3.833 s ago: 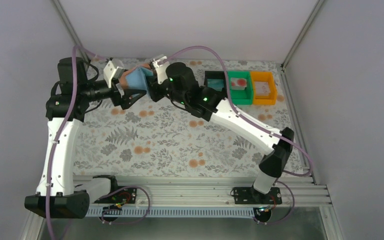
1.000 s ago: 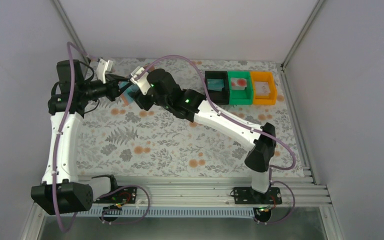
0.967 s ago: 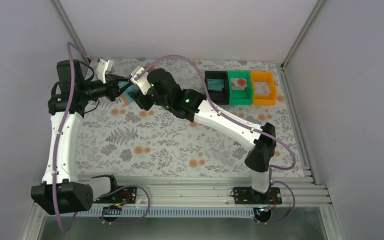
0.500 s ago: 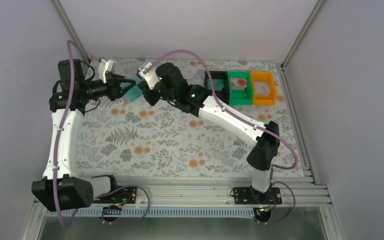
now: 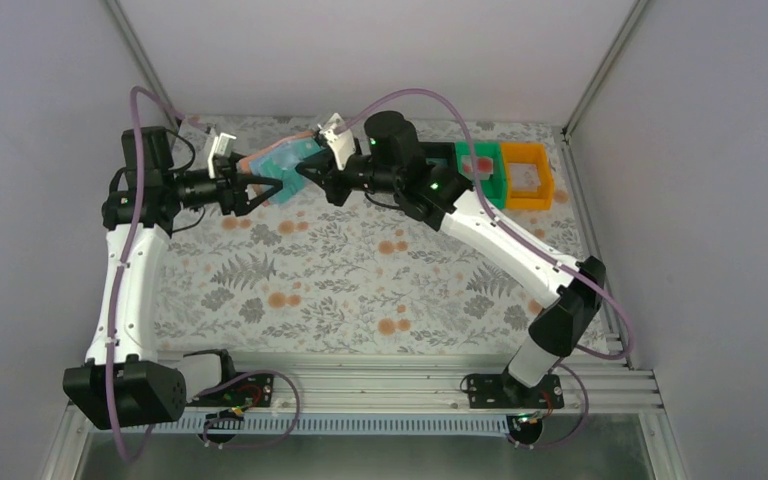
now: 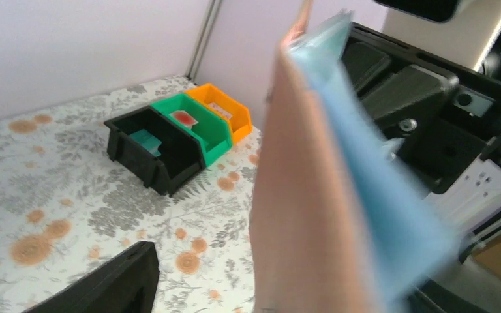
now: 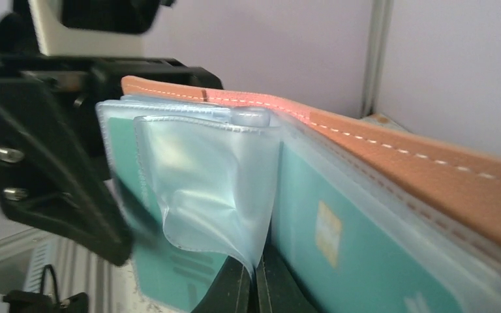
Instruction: Take the credit cards out of the card holder
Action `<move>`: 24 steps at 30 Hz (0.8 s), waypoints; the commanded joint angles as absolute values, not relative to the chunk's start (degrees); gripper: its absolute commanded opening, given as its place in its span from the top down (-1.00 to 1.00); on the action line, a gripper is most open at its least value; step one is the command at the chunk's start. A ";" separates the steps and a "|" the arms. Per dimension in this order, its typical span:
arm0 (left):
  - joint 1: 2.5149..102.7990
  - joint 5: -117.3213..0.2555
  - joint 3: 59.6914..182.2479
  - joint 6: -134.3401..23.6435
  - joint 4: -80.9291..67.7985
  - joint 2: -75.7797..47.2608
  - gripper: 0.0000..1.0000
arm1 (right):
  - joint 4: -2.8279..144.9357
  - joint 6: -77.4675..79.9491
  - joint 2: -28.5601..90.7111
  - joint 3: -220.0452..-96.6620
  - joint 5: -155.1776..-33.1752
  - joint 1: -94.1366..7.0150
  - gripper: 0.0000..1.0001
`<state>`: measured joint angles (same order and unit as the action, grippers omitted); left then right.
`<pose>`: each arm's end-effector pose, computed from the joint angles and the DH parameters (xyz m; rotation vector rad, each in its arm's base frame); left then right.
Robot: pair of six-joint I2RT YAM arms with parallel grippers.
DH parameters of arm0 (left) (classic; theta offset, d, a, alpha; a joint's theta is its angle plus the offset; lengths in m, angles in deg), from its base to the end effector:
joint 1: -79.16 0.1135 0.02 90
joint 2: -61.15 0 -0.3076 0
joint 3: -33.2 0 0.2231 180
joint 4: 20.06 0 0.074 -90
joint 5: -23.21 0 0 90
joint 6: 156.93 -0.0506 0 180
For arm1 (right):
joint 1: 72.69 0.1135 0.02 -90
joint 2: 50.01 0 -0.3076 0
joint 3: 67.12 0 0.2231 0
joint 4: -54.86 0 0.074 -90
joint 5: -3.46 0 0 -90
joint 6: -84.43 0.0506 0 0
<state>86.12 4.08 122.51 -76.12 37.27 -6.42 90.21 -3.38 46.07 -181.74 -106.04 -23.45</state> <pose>0.1880 -0.0252 0.4277 0.6929 1.7857 -1.1374 0.2357 0.2993 0.4551 -1.0006 1.6789 0.9248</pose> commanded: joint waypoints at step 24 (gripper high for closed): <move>86.10 -32.28 123.80 -77.37 37.90 -4.08 0.95 | 94.86 1.78 34.61 -170.37 -107.59 -42.81 0.00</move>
